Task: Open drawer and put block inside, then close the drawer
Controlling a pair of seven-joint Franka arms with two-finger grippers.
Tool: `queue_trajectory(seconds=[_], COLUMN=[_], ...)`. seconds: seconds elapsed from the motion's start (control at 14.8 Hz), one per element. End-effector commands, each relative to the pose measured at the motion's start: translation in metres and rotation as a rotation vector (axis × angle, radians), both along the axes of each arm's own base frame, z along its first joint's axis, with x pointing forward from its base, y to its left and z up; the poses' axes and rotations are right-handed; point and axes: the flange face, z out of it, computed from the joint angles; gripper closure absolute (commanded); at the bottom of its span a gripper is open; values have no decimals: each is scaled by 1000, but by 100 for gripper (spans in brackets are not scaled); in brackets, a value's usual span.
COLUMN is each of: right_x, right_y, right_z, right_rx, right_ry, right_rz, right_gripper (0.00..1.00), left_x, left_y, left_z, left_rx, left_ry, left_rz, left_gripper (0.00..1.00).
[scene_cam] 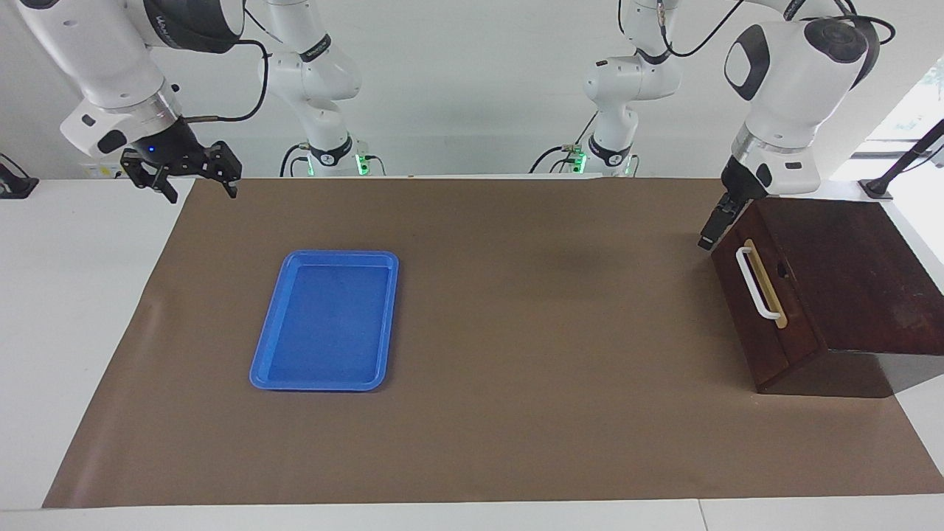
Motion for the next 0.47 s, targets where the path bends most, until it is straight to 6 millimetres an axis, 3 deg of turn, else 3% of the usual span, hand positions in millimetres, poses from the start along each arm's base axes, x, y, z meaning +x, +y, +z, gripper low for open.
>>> queue_trajectory(seconds=[0.0,0.07,0.41], right_x=[1,1,1], right_y=[0,0,0], right_z=[2,2,1], right_rx=[-3,-3,-2], right_ry=[-9,-9,-6], right_rz=[-3,-1,-3], right_gripper=[0,0,0], left_x=[-6,-5,-2], left_y=[21,37,24], left_z=[19,19,20], left_rx=[16,18,21], left_ry=[8,9,-26], left_rz=[-274,-319,-357], left_gripper=[0,0,0])
